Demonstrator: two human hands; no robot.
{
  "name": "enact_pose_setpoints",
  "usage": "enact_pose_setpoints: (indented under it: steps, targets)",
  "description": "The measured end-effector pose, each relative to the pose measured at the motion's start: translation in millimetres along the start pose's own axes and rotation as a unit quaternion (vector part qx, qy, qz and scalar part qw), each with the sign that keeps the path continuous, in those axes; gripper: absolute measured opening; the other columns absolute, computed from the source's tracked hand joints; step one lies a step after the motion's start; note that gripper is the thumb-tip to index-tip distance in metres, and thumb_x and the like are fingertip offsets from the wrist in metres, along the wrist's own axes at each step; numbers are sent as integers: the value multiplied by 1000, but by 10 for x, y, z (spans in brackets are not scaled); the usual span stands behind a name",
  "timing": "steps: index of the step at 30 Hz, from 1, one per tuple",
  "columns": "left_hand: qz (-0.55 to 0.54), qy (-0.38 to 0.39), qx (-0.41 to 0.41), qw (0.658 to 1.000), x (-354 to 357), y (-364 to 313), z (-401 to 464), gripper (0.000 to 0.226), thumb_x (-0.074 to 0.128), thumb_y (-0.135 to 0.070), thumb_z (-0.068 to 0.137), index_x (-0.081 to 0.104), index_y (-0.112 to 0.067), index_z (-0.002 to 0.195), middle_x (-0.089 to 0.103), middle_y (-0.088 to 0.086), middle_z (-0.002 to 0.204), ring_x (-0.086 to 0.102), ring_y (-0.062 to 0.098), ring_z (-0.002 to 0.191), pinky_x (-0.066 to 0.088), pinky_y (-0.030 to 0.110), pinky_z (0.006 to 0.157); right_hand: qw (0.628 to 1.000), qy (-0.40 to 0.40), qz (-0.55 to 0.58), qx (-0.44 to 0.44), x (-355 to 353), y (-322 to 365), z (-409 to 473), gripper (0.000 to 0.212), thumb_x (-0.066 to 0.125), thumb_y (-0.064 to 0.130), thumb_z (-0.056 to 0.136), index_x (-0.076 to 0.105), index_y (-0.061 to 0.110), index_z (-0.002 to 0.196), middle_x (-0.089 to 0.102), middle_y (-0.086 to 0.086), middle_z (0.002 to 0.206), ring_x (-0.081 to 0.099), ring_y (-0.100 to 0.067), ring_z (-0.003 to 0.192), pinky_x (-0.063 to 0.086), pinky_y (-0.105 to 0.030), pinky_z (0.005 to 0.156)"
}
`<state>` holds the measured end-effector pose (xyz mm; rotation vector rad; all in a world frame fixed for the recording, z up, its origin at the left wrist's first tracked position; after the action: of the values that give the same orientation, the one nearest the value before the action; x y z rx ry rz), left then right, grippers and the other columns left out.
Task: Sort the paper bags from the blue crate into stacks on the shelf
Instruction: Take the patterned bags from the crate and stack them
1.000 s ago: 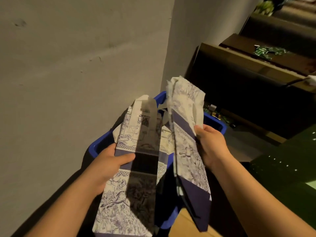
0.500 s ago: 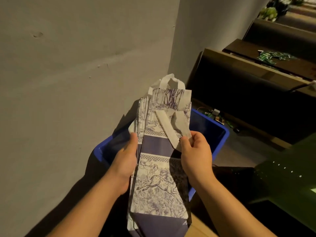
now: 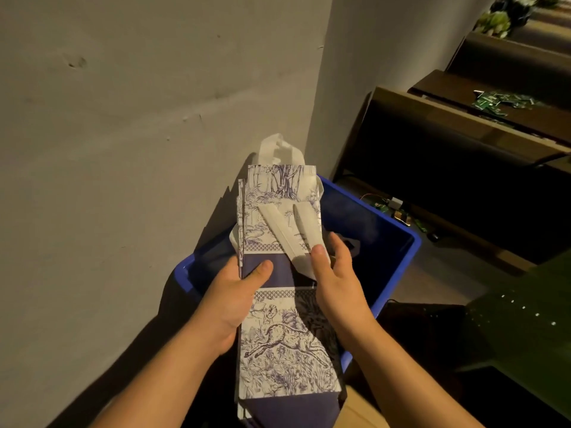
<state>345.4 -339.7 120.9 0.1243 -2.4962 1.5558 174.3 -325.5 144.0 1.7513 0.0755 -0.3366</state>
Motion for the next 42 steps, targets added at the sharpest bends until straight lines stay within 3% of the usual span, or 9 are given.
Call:
enact_pose_setpoints:
  steps: [6,16,20,24,27,32,38,40,42]
  targets:
    - [-86,7,-36,996,61,29,37,35,67,-33,95,63,-24,129,79,9,109,76,31,99,60,44,80,998,59,22,-27,82,-63,-69,63,68,33,98,32,47,147,58,24,140,60,1,123,49,-34,108]
    - [26,-10,-27,999,-45,50,106,30,73,-15,93,66,-24,121,80,4,101,78,25,90,61,43,74,994,71,82,9,155,-148,-76,59,60,32,104,32,36,156,61,32,132,59,7,121,48,-19,101]
    - [31,-18,-22,999,-217,18,163,30,71,-10,94,65,-24,119,79,5,106,77,26,93,62,48,82,988,69,103,88,223,-280,-24,51,53,52,103,40,43,151,52,28,143,53,0,129,41,-29,107]
    - [75,-25,-14,997,-370,-1,191,30,73,-11,94,66,-25,119,80,-1,105,77,24,96,61,50,87,981,16,111,160,152,-460,106,32,49,48,105,67,29,123,72,7,106,69,-18,101,55,-41,91]
    - [104,-23,-13,994,-453,-6,187,28,71,-11,95,67,-27,117,80,-4,103,77,20,96,61,45,84,966,-21,89,241,94,-640,231,29,51,38,105,62,14,116,62,-7,93,63,-26,87,49,-42,75]
    - [131,-14,-24,991,-584,8,203,27,71,-12,95,67,-25,118,80,-2,105,77,21,96,59,48,88,917,-65,115,376,137,-1105,461,25,59,22,100,57,6,119,53,-13,100,56,-32,89,48,-43,75]
    - [135,-16,-47,990,-700,70,228,30,71,-11,95,67,-26,120,80,0,107,77,24,98,58,52,93,919,-89,25,383,244,-1392,801,30,75,24,79,56,1,85,66,-11,96,68,-31,91,58,-45,85]
    - [130,-18,-54,990,-710,98,247,30,70,-11,95,67,-25,121,80,1,107,77,24,98,58,53,93,916,-75,3,395,266,-1605,928,40,76,31,61,63,2,86,72,-11,99,70,-32,91,61,-50,89]
    - [124,-20,-57,990,-715,118,263,31,69,-9,95,67,-25,121,80,0,107,77,24,97,58,51,92,905,-62,27,419,334,-1753,981,36,78,28,73,60,5,95,65,-7,105,63,-24,94,56,-37,86]
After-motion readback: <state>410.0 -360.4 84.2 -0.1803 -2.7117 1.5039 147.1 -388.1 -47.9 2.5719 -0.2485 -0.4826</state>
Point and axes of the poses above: each hand's wrist, its own z-axis towards the middle knuckle, its own x-axis out of the palm, y = z × x, the point moved 7 cm from there along z, towards the middle knuckle
